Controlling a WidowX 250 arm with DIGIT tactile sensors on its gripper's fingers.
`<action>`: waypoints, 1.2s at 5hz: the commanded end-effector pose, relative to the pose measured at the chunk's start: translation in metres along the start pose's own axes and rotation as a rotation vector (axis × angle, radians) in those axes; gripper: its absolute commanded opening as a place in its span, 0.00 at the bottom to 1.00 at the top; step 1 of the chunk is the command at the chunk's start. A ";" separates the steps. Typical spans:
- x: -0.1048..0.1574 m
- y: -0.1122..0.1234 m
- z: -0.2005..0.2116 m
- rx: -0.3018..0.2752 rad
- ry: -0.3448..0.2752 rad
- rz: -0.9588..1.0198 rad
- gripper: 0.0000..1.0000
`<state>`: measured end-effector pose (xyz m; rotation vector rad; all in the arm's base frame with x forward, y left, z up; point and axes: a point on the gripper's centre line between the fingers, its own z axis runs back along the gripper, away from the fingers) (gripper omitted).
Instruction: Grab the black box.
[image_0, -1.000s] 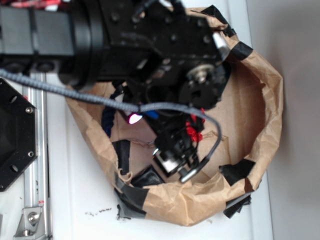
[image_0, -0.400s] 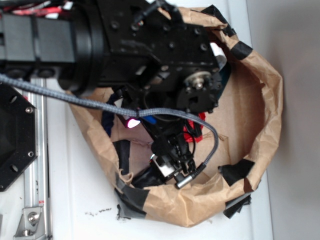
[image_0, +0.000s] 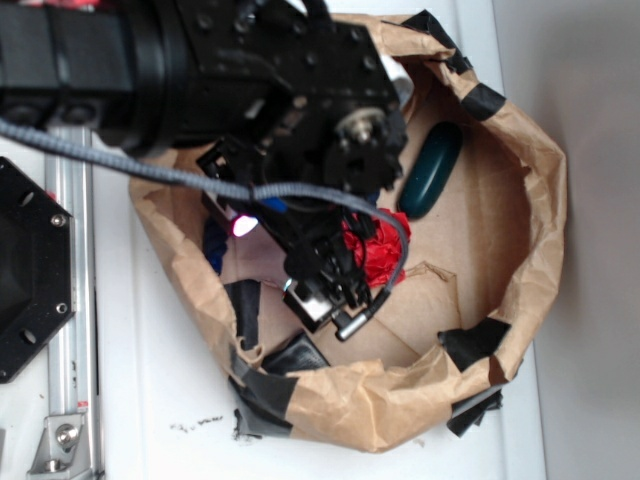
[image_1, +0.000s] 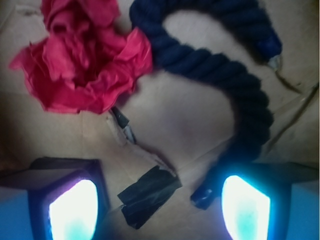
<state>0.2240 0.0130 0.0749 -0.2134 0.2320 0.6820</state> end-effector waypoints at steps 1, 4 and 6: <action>0.000 0.001 0.001 -0.018 -0.023 -0.024 1.00; -0.025 -0.064 -0.042 0.025 0.059 -0.201 1.00; -0.042 -0.071 -0.035 -0.016 0.029 -0.208 1.00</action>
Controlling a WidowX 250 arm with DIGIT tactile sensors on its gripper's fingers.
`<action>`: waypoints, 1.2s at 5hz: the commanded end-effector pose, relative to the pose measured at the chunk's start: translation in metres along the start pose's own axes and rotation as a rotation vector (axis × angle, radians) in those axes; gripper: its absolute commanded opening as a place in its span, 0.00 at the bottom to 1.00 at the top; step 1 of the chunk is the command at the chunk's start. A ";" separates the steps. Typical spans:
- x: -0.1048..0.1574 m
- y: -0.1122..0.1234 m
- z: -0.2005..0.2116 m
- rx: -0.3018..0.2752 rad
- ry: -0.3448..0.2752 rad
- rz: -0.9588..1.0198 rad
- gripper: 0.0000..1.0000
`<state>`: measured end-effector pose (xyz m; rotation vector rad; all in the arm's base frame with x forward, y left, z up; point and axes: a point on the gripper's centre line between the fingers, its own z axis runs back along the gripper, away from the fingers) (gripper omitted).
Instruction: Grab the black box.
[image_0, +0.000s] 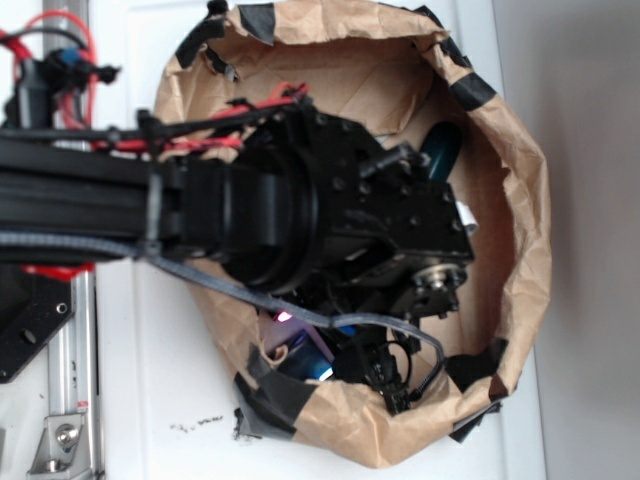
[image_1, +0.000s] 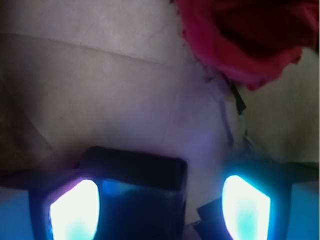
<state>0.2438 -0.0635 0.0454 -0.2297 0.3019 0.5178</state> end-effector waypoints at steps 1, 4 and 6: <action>-0.025 -0.010 0.008 -0.022 -0.077 -0.046 1.00; -0.025 -0.013 -0.057 0.050 -0.054 -0.004 1.00; -0.016 0.024 0.001 0.193 -0.285 -0.103 0.00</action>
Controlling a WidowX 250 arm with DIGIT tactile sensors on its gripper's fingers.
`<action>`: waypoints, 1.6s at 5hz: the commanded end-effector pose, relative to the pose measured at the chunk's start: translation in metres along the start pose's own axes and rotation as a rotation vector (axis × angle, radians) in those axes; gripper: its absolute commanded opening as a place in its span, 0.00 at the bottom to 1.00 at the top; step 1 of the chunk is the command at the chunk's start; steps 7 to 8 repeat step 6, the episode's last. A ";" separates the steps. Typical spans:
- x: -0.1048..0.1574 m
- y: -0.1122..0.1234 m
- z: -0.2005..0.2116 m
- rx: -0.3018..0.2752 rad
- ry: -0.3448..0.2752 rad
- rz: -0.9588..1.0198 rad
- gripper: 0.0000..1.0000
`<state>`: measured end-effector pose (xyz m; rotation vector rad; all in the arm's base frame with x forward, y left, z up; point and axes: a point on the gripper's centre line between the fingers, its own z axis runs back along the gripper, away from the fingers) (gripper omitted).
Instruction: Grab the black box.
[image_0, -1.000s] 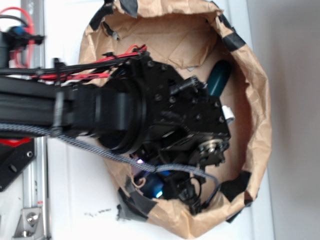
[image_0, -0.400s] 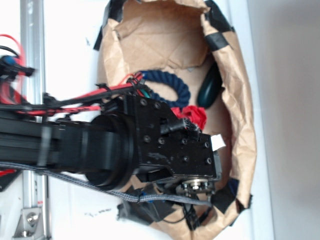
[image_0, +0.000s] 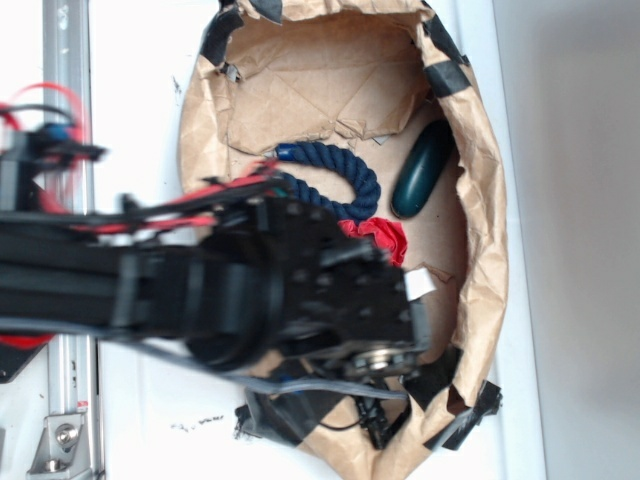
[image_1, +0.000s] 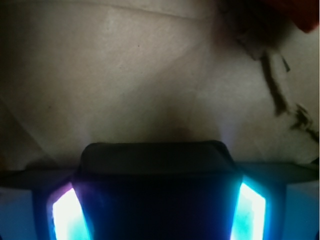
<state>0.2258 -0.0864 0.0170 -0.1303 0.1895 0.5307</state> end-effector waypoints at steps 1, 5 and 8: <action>0.026 0.058 0.098 0.192 -0.397 -0.199 0.00; 0.038 0.063 0.173 0.119 -0.436 -0.562 0.00; 0.033 0.058 0.171 0.061 -0.417 -0.601 0.00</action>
